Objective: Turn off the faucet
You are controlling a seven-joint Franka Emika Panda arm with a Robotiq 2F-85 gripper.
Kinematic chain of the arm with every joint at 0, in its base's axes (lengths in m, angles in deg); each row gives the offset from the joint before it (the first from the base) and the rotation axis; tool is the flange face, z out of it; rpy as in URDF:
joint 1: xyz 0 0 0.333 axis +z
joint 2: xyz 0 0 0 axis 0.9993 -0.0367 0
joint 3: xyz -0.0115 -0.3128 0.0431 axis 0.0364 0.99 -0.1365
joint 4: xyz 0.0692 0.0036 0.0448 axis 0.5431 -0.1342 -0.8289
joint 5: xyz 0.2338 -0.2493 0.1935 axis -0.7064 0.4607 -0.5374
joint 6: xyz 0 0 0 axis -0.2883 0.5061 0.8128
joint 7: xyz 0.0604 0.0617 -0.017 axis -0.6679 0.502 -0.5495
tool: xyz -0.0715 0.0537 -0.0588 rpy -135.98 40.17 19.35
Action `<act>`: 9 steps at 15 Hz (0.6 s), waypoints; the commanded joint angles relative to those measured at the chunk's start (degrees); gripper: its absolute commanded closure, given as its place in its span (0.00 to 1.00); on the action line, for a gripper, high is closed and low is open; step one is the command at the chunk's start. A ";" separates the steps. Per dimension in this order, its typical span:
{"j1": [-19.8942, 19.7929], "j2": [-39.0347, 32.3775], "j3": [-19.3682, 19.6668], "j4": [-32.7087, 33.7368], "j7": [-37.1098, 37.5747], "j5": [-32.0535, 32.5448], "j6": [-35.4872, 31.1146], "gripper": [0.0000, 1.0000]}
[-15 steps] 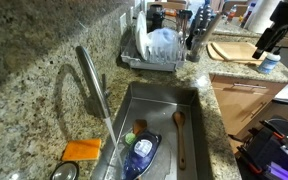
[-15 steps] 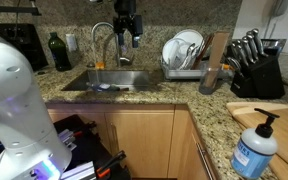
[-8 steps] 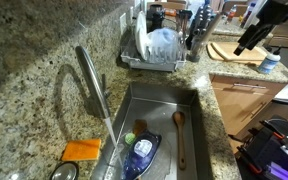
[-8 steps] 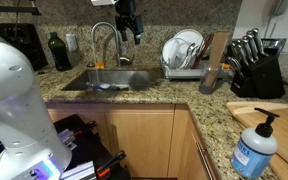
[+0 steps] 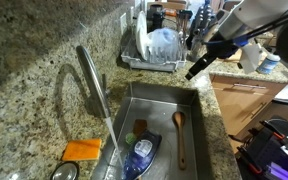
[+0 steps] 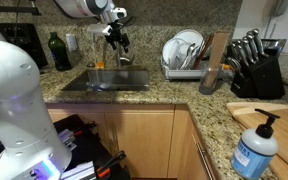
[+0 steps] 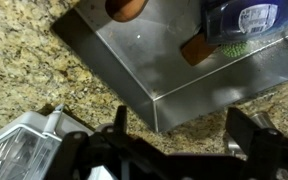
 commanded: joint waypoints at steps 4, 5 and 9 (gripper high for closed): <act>-3.93 -3.46 -1.95 0.89 6.68 8.15 -2.88 0.00; -6.66 -7.70 -3.98 1.76 12.17 14.11 -7.76 0.00; -15.57 -18.10 -12.62 7.48 31.23 35.29 -12.32 0.00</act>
